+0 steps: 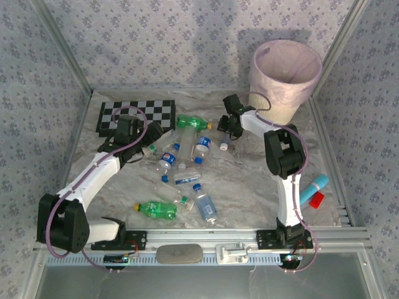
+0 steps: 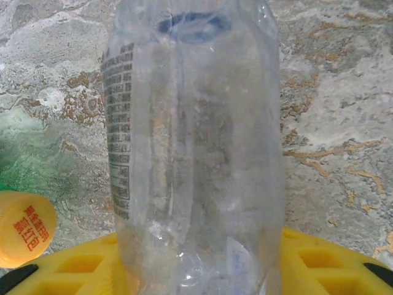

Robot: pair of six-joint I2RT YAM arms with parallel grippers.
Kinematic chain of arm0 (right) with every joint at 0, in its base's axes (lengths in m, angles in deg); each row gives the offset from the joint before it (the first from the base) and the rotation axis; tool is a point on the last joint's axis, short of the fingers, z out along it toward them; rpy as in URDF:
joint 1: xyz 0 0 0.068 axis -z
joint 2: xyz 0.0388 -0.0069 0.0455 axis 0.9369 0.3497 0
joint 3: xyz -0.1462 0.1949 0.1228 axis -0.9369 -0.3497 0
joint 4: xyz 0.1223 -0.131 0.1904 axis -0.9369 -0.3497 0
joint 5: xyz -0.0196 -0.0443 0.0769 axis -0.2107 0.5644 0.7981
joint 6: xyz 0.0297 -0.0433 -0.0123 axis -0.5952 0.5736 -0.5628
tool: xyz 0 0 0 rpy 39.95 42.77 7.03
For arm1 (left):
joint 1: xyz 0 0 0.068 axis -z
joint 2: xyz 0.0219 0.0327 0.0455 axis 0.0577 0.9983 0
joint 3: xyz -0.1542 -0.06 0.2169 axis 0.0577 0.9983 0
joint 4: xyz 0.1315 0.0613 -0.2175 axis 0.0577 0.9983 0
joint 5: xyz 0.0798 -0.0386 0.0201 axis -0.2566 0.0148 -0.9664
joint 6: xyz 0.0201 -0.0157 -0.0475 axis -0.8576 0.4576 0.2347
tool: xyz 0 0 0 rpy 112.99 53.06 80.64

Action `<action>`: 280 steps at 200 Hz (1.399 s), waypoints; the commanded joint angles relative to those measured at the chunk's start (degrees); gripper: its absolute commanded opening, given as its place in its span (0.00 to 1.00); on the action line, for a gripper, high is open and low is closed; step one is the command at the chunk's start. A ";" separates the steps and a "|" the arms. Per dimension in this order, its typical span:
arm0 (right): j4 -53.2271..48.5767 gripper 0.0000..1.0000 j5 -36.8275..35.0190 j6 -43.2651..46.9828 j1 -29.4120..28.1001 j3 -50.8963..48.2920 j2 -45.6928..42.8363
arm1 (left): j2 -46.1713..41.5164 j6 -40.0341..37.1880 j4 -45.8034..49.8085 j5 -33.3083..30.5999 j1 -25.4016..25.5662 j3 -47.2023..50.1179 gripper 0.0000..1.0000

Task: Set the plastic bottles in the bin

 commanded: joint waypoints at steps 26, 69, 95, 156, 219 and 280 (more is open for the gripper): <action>1.59 0.48 3.11 5.44 0.58 -2.88 -9.83 | -2.04 -0.49 0.58 -1.14 -0.25 0.00 1.00; 1.37 0.48 5.44 9.70 1.58 -4.41 -20.66 | -0.53 0.04 -0.37 -0.41 -0.23 -0.26 1.00; -0.84 0.48 5.44 10.75 3.20 -2.36 -26.36 | 1.10 0.34 -1.14 0.76 -0.16 -1.17 1.00; -3.34 0.47 8.42 10.74 12.15 5.78 -35.30 | 3.78 0.51 -2.29 2.62 0.09 -3.05 1.00; 6.83 0.46 6.01 6.05 21.81 4.31 -39.37 | 5.14 0.24 -3.06 4.97 1.24 -3.66 1.00; 15.91 0.46 2.14 -1.45 24.94 10.74 -28.96 | 3.79 -1.12 -1.73 5.54 1.42 -3.13 1.00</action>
